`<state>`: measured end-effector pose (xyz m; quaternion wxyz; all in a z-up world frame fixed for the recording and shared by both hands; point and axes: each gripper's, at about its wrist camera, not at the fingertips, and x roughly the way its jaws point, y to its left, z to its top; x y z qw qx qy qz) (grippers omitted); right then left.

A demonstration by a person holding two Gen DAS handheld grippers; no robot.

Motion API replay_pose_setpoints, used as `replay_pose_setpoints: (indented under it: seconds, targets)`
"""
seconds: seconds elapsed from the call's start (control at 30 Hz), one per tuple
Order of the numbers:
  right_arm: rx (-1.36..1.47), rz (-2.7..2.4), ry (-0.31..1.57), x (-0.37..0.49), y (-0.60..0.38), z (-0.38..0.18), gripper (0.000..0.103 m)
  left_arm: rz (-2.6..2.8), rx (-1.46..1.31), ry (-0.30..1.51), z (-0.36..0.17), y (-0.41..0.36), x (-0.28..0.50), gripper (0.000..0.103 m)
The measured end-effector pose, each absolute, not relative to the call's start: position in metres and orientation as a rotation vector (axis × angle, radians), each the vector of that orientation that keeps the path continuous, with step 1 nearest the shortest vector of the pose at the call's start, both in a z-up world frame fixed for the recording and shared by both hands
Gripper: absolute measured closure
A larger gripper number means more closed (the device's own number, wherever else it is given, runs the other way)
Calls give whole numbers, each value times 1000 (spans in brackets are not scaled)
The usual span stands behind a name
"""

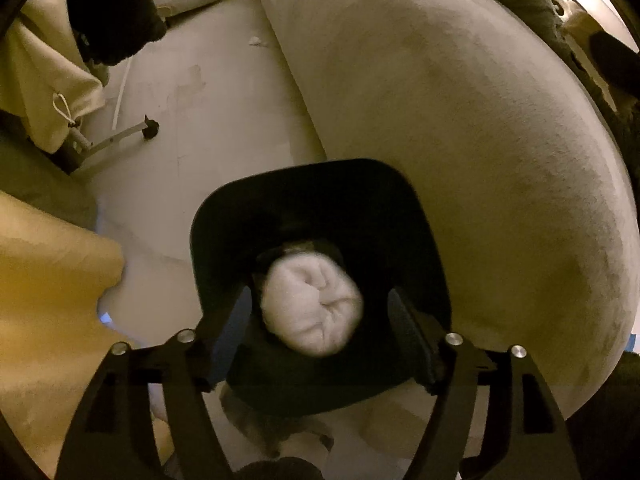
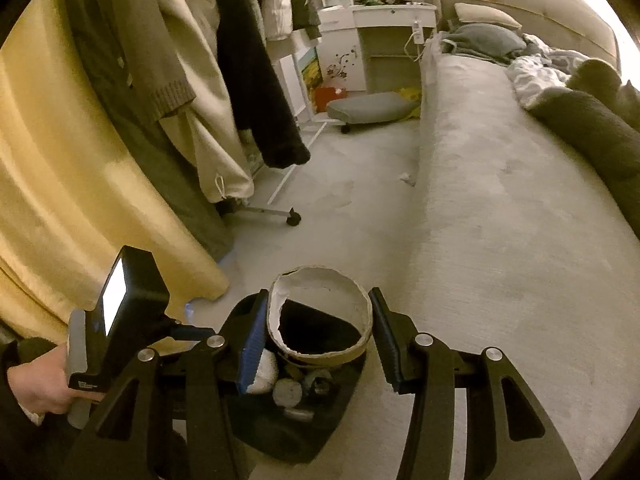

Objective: Collect trash
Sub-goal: 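Open the left tool to drop the towel roll while the right tool releases the tape core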

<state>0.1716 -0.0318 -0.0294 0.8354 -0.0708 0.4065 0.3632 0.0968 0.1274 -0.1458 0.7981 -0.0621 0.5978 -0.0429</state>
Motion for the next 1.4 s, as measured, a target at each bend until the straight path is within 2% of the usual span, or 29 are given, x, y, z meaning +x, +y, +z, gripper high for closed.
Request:
replay_pose_setpoints:
  seconds: [0.2, 0.43, 0.97, 1.3, 1.4]
  targets:
    - [-177, 788, 888, 171, -10, -40, 53, -81, -170, 1262, -140, 144, 95, 16]
    - [-225, 799, 941, 171, 14, -60, 53, -55, -207, 1202, -125, 163, 91, 14]
    - [-364, 804, 1108, 169, 60, -121, 53, 65, -246, 884, -70, 207, 79, 13]
    - [-477, 803, 1211, 164, 77, -159, 52, 96, -146, 716, -38, 208, 70, 8]
    - [-495, 801, 1227, 161, 75, -162, 46, 107, -127, 677, -29, 205, 66, 7]
